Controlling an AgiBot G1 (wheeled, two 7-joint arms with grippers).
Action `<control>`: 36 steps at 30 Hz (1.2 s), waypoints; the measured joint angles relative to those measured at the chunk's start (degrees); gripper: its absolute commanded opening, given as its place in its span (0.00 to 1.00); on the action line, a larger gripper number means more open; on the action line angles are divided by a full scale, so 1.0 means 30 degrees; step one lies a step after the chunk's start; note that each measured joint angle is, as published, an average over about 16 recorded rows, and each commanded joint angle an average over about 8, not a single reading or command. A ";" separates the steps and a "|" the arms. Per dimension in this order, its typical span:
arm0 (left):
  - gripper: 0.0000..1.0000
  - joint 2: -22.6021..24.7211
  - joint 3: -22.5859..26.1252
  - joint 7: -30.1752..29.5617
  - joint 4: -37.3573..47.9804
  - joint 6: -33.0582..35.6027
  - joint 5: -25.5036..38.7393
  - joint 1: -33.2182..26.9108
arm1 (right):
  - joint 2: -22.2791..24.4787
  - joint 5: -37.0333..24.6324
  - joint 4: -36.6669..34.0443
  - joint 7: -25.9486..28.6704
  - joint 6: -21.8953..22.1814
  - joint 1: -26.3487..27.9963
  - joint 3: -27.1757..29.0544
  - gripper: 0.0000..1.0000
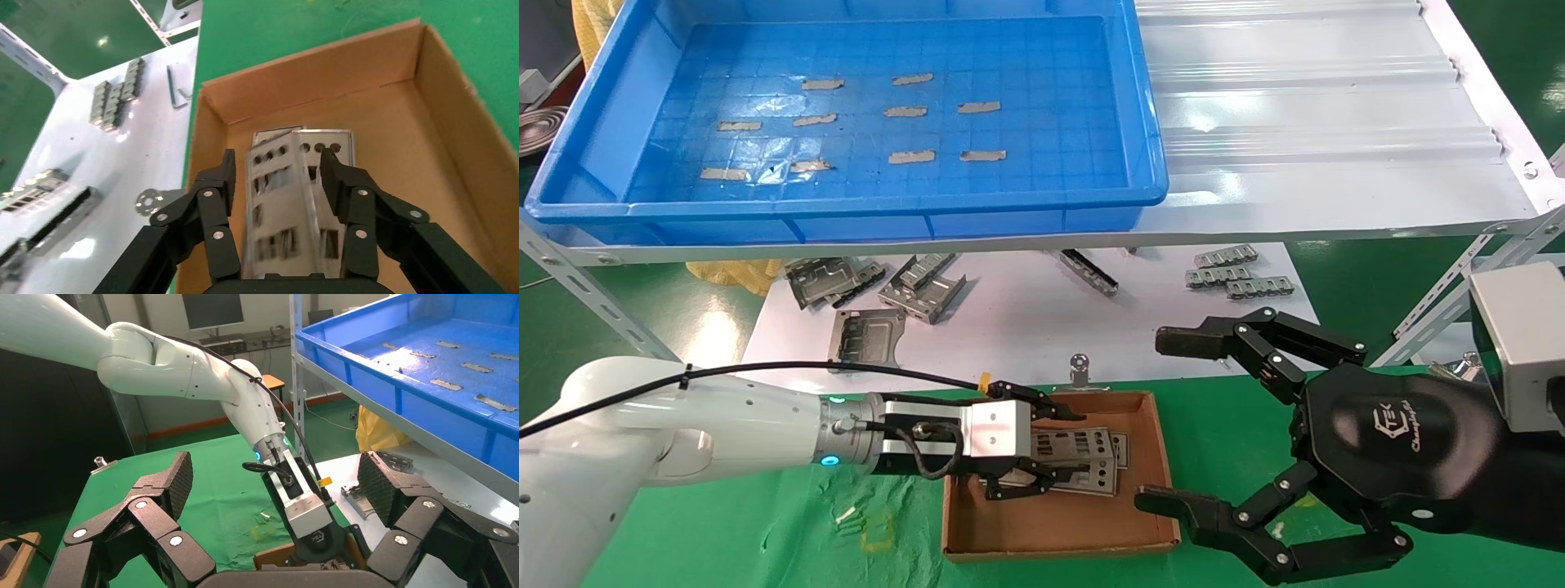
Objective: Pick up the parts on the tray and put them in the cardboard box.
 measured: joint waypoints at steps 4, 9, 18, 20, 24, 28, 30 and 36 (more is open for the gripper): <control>1.00 -0.0072 -0.0140 -0.0319 0.0367 0.0445 -0.0275 -0.0197 | 0.0000 0.0000 0.0000 0.0000 0.0000 0.0000 0.0000 1.00; 1.00 -0.0345 -0.0433 -0.1021 0.0752 0.1499 -0.0851 -0.0460 | 0.0000 0.0000 0.0000 0.0000 0.0000 0.0000 0.0000 1.00; 1.00 -0.1247 -0.1202 -0.2759 0.1365 0.4132 -0.2334 -0.0533 | 0.0001 0.0001 -0.0001 0.0000 0.0002 -0.0002 0.0001 1.00; 1.00 -0.1425 -0.1348 -0.3073 0.1473 0.4630 -0.2622 -0.0478 | 0.0001 0.0002 -0.0001 0.0000 0.0003 -0.0002 0.0001 1.00; 1.00 -0.1681 -0.1562 -0.3492 0.1647 0.5263 -0.3039 -0.0352 | 0.0002 0.0003 -0.0002 -0.0001 0.0004 -0.0004 0.0002 1.00; 1.00 -0.1769 -0.1649 -0.3610 0.1708 0.5435 -0.3198 -0.0281 | 0.0002 0.0003 -0.0003 -0.0001 0.0006 -0.0005 0.0002 1.00; 1.00 -0.1815 -0.1678 -0.3647 0.1675 0.5465 -0.3247 -0.0239 | 0.0002 0.0004 -0.0003 -0.0001 0.0006 -0.0005 0.0003 1.00; 1.00 -0.2109 -0.1782 -0.3972 0.0958 0.5286 -0.3386 -0.0040 | 0.0002 0.0003 -0.0004 -0.0001 0.0007 -0.0005 0.0003 1.00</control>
